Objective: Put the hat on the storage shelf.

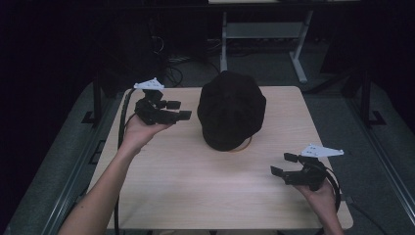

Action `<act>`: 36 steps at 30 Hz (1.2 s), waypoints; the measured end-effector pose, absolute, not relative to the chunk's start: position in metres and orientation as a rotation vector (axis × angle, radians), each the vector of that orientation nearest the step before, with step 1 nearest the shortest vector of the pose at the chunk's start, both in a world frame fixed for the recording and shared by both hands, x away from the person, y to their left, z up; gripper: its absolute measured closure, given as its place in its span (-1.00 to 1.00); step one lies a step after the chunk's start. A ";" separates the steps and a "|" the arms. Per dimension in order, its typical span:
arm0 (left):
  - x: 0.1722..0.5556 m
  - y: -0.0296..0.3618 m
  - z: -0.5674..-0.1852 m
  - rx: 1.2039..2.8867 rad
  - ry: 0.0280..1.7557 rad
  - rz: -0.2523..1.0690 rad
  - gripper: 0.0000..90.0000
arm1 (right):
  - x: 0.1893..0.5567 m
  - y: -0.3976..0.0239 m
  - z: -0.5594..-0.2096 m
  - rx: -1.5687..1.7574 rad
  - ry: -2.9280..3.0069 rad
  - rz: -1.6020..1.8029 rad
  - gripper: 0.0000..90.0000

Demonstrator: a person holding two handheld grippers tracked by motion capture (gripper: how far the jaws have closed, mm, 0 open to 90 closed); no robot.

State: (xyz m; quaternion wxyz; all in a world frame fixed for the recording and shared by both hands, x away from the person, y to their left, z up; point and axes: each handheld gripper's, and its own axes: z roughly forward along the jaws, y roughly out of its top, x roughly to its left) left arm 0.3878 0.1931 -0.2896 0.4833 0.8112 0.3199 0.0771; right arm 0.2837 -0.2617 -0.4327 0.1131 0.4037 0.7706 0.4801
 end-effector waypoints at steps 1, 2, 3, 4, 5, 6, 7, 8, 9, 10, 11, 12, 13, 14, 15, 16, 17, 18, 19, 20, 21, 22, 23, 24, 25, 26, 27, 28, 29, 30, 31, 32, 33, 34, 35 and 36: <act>0.387 0.195 -0.292 1.978 0.780 0.188 -0.24 | 0.284 -0.261 -0.434 1.183 2.265 1.405 -0.60; 0.386 0.196 -0.294 1.978 0.783 0.186 -0.24 | 0.284 -0.261 -0.434 1.185 2.269 1.400 -0.60; 0.385 0.197 -0.295 1.986 0.786 0.186 -0.24 | 0.284 -0.261 -0.435 1.188 2.269 1.398 -0.60; 0.384 0.198 -0.298 1.986 0.783 0.189 -0.25 | 0.284 -0.262 -0.435 1.191 2.265 1.397 -0.60; 0.383 0.199 -0.300 1.980 0.783 0.180 -0.25 | 0.284 -0.262 -0.435 1.192 2.262 1.399 -0.60; 0.382 0.200 -0.302 1.980 0.783 0.175 -0.26 | 0.283 -0.262 -0.434 1.189 2.258 1.403 -0.60; 0.381 0.201 -0.304 1.981 0.783 0.178 -0.27 | 0.283 -0.262 -0.434 1.191 2.250 1.410 -0.60; 0.380 0.202 -0.305 1.985 0.790 0.170 -0.27 | 0.283 -0.262 -0.434 1.192 2.250 1.411 -0.60; 0.379 0.202 -0.307 1.978 0.792 0.174 -0.30 | 0.283 -0.262 -0.434 1.194 2.251 1.409 -0.60; 0.378 0.204 -0.309 1.977 0.793 0.171 -0.30 | 0.283 -0.263 -0.435 1.194 2.255 1.406 -0.60; 0.377 0.205 -0.310 1.975 0.795 0.169 -0.30 | 0.283 -0.263 -0.435 1.196 2.253 1.407 -0.60; 0.376 0.206 -0.312 1.977 0.796 0.171 -0.30 | 0.283 -0.263 -0.435 1.203 2.253 1.404 -0.60; 0.375 0.207 -0.313 1.975 0.803 0.170 -0.31 | 0.283 -0.263 -0.436 1.204 2.250 1.404 -0.60; 0.375 0.208 -0.314 1.983 0.803 0.177 -0.31 | 0.283 -0.264 -0.436 1.204 2.249 1.403 -0.60; 0.373 0.209 -0.315 1.982 0.806 0.181 -0.33 | 0.283 -0.264 -0.437 1.204 2.249 1.404 -0.60; 0.372 0.210 -0.316 1.988 0.803 0.183 -0.33 | 0.282 -0.264 -0.437 1.212 2.250 1.404 -0.60; 0.371 0.211 -0.317 1.989 0.804 0.186 -0.33 | 0.282 -0.264 -0.437 1.213 2.251 1.402 -0.60; 0.370 0.212 -0.318 1.985 0.805 0.184 -0.33 | 0.282 -0.265 -0.437 1.213 2.251 1.400 -0.60; 0.369 0.213 -0.320 1.986 0.803 0.185 -0.33 | 0.282 -0.265 -0.438 1.211 2.250 1.400 -0.60; 0.368 0.214 -0.321 1.986 0.807 0.185 -0.33 | 0.282 -0.265 -0.438 1.212 2.250 1.401 -0.60; 0.368 0.216 -0.323 1.988 0.810 0.180 -0.33 | 0.282 -0.265 -0.438 1.213 2.250 1.402 -0.60; 0.367 0.217 -0.325 1.981 0.810 0.178 -0.33 | 0.282 -0.265 -0.438 1.217 2.250 1.402 -0.60; 0.367 0.219 -0.326 1.975 0.813 0.174 -0.33 | 0.282 -0.265 -0.438 1.219 2.250 1.402 -0.60; 0.366 0.220 -0.328 1.975 0.818 0.174 -0.33 | 0.282 -0.265 -0.438 1.219 2.250 1.400 -0.60; 0.366 0.222 -0.330 1.971 0.825 0.171 -0.33 | 0.282 -0.265 -0.438 1.217 2.249 1.399 -0.60; 0.365 0.223 -0.332 1.969 0.828 0.172 -0.34 | 0.282 -0.265 -0.438 1.217 2.248 1.399 -0.60; 0.365 0.224 -0.333 1.975 0.828 0.172 -0.34 | 0.281 -0.265 -0.438 1.219 2.248 1.399 -0.60; 0.364 0.225 -0.335 1.968 0.837 0.166 -0.35 | 0.281 -0.265 -0.438 1.220 2.247 1.397 -0.60; 0.363 0.226 -0.336 1.968 0.835 0.165 -0.35 | 0.281 -0.265 -0.438 1.220 2.247 1.397 -0.60; 0.362 0.227 -0.338 1.968 0.835 0.167 -0.35 | 0.281 -0.265 -0.438 1.222 2.248 1.397 -0.60; 0.362 0.227 -0.339 1.973 0.832 0.169 -0.35 | 0.281 -0.265 -0.439 1.222 2.249 1.395 -0.60; 0.361 0.228 -0.341 1.972 0.834 0.168 -0.36 | 0.281 -0.265 -0.439 1.222 2.249 1.394 -0.59; 0.360 0.229 -0.342 1.969 0.840 0.163 -0.36 | 0.281 -0.265 -0.439 1.218 2.250 1.391 -0.59; 0.359 0.230 -0.344 1.978 0.838 0.167 -0.37 | 0.281 -0.265 -0.439 1.218 2.249 1.390 -0.59; 0.358 0.230 -0.346 1.975 0.841 0.167 -0.37 | 0.281 -0.265 -0.438 1.217 2.248 1.389 -0.59; 0.357 0.231 -0.348 1.975 0.843 0.166 -0.37 | 0.281 -0.265 -0.438 1.215 2.248 1.388 -0.59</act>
